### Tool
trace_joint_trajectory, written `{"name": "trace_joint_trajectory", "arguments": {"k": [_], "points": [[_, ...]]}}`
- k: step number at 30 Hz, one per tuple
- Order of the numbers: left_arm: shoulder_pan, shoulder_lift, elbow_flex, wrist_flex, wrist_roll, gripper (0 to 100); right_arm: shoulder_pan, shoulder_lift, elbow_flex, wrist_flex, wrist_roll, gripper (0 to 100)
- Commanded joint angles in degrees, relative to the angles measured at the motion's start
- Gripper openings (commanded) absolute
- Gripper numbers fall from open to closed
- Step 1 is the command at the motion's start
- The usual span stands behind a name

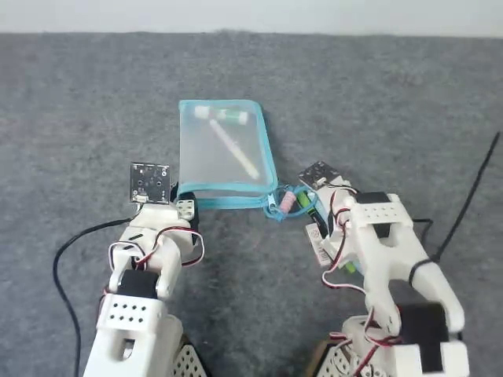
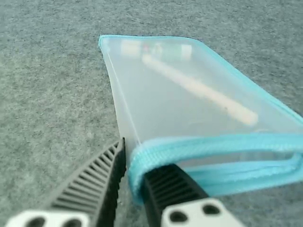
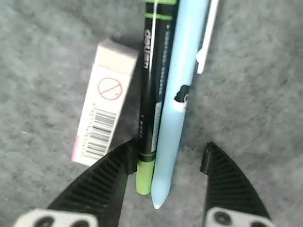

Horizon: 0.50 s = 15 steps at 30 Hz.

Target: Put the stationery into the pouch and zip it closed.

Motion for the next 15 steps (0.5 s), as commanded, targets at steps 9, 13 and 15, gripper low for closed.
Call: {"name": "trace_joint_trajectory", "arguments": {"k": [9, 13, 15], "points": [[0.53, -1.23, -1.19, -1.93, -0.53, 1, 2.07, 0.84, -0.79, -1.54, -1.41, 0.5], [0.53, -1.23, -1.19, -1.93, -0.53, 1, 8.57, 0.75, -3.08, -1.54, -5.01, 0.7], [0.53, -1.23, -1.19, -1.93, -0.53, 1, 12.35, 0.75, -4.84, -1.19, -5.27, 0.7]]}}
